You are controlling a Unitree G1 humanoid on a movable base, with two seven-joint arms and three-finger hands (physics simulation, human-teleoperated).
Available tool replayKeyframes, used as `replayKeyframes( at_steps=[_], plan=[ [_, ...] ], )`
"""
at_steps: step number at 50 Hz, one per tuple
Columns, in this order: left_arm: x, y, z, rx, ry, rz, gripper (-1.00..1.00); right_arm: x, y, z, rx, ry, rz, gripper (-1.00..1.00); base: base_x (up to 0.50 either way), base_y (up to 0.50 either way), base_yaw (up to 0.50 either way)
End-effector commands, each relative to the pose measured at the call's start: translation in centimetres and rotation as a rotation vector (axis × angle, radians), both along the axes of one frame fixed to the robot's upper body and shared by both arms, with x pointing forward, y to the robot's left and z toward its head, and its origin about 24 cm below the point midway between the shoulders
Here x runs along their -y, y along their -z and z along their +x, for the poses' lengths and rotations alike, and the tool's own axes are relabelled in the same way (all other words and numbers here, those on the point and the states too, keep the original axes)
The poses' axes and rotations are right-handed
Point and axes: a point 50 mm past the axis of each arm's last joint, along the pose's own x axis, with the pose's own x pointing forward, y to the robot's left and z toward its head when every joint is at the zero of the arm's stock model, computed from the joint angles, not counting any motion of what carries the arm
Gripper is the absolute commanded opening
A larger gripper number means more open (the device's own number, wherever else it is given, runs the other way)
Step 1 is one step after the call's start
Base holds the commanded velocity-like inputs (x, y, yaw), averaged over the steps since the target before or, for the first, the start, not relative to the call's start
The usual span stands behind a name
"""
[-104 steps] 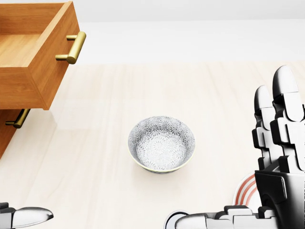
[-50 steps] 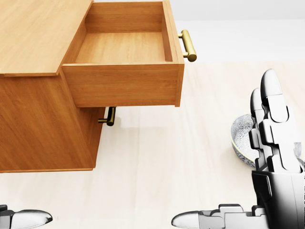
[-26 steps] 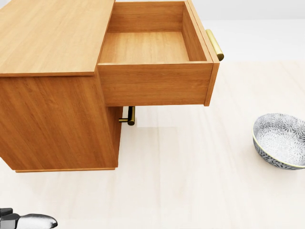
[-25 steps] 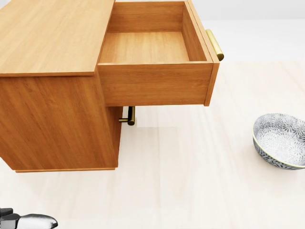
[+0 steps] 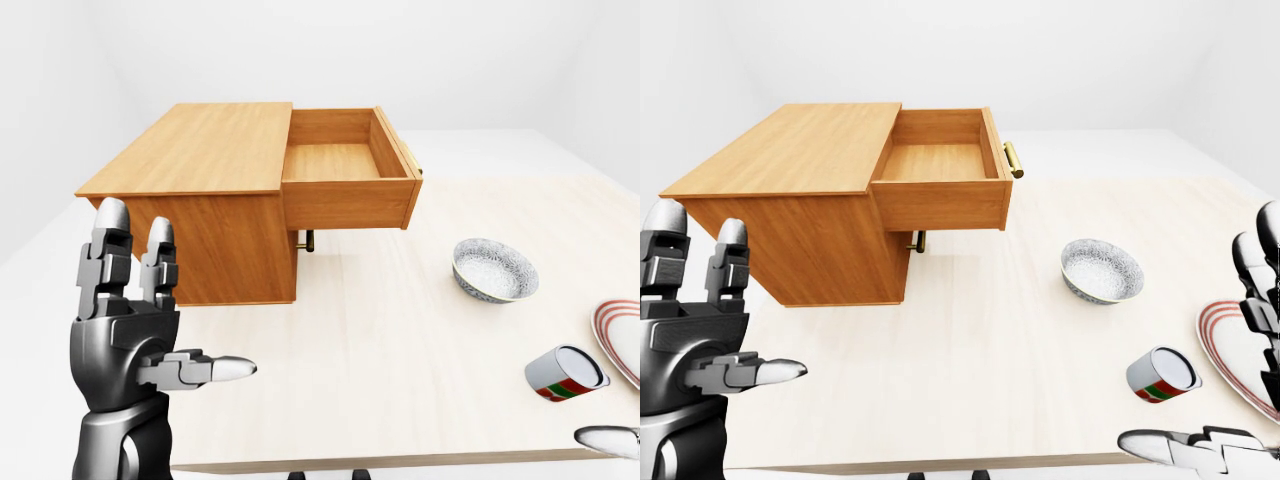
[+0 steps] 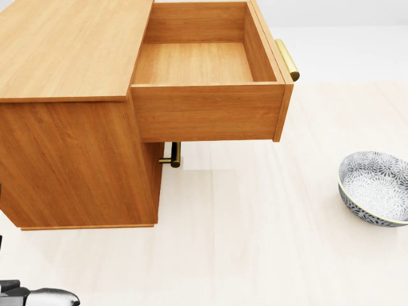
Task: Put the ketchup in the top drawer of the cabinet.
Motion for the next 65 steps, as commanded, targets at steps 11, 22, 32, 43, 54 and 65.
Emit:
replayKeyframes(
  at_steps=[11, 22, 32, 43, 54, 65],
  plan=[
    [0.1, 0.1, 0.1, -0.005, 0.002, 0.001, 1.0, 2.7, 0.6, -1.9, -0.037, 0.367, -0.31, 1.0, 0.0, 0.0, 0.0],
    [0.1, 0.1, 0.1, -0.007, 0.002, 0.001, 1.0, 6.6, 3.4, -2.5, -0.147, 0.494, -0.163, 1.0, 0.0, 0.0, 0.0],
    [0.1, 0.0, 0.1, -0.002, 0.0, 0.002, 1.0, 8.5, 6.0, -2.7, -0.279, 0.534, -0.079, 0.99, 0.0, 0.0, 0.0],
    [0.1, -0.1, 0.0, 0.002, 0.001, 0.0, 1.0, 10.0, 8.6, -3.2, -0.401, 0.577, -0.008, 1.0, 0.0, 0.0, 0.0],
    [0.2, 0.2, 0.2, -0.012, 0.005, 0.003, 1.0, 10.5, 10.3, -1.4, -0.507, 0.542, -0.017, 1.0, 0.0, 0.0, 0.0],
    [0.2, 0.5, 0.4, -0.024, 0.007, 0.004, 1.0, 10.9, 11.1, 0.5, -0.569, 0.491, -0.04, 1.0, 0.0, 0.0, 0.0]
  ],
)
